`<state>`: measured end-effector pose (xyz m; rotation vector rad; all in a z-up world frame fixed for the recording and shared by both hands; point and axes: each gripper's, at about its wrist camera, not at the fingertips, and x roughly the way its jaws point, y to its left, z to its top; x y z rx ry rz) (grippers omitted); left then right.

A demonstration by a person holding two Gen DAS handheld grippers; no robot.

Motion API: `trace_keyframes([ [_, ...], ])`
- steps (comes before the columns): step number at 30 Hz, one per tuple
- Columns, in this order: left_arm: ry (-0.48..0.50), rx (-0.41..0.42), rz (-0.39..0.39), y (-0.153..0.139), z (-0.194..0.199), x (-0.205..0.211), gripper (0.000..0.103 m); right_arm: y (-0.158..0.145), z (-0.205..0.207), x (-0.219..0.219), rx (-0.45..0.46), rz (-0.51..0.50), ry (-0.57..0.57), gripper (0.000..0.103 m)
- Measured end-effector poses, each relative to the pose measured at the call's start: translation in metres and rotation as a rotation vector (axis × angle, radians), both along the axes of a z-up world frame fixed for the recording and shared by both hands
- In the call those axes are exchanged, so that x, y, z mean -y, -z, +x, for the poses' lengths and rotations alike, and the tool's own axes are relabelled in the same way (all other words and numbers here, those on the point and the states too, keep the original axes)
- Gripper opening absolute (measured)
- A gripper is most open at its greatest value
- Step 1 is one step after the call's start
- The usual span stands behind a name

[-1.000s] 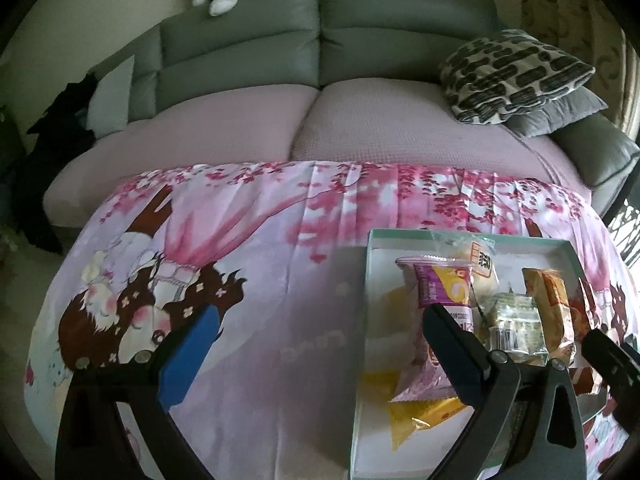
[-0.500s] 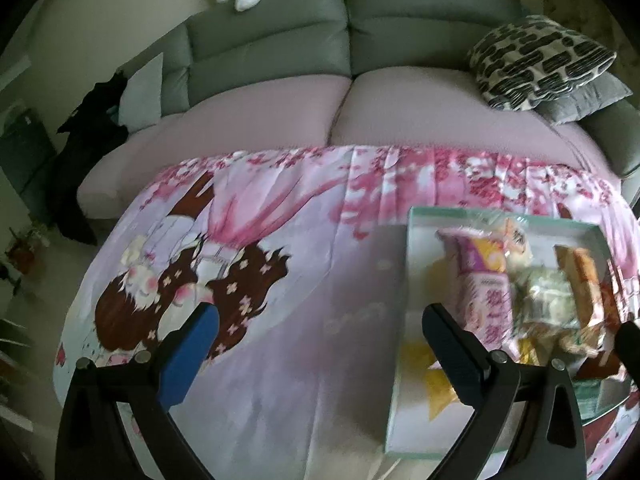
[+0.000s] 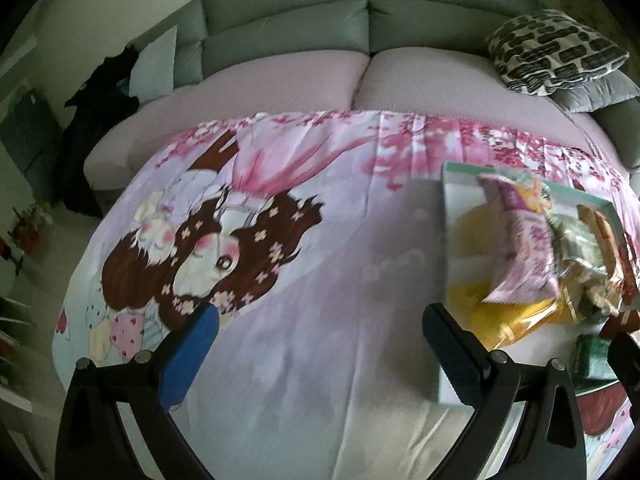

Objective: Organize snacks

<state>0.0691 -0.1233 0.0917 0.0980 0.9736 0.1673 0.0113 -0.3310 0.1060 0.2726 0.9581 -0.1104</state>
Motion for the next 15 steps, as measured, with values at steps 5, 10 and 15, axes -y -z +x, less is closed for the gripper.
trace_keyframes([
  [5, -0.025, -0.014, -0.013, 0.005, -0.004, -0.019, 0.101, 0.004, -0.005, -0.012, -0.020, -0.036, -0.014, 0.103],
  [10, -0.032, -0.026, -0.044, 0.009, -0.008, -0.033, 0.101, 0.007, -0.010, -0.022, -0.030, -0.064, -0.021, 0.103],
  [15, -0.025, -0.033, -0.064, 0.011, -0.010, -0.041, 0.101, 0.010, -0.013, -0.029, -0.041, -0.084, -0.025, 0.103],
])
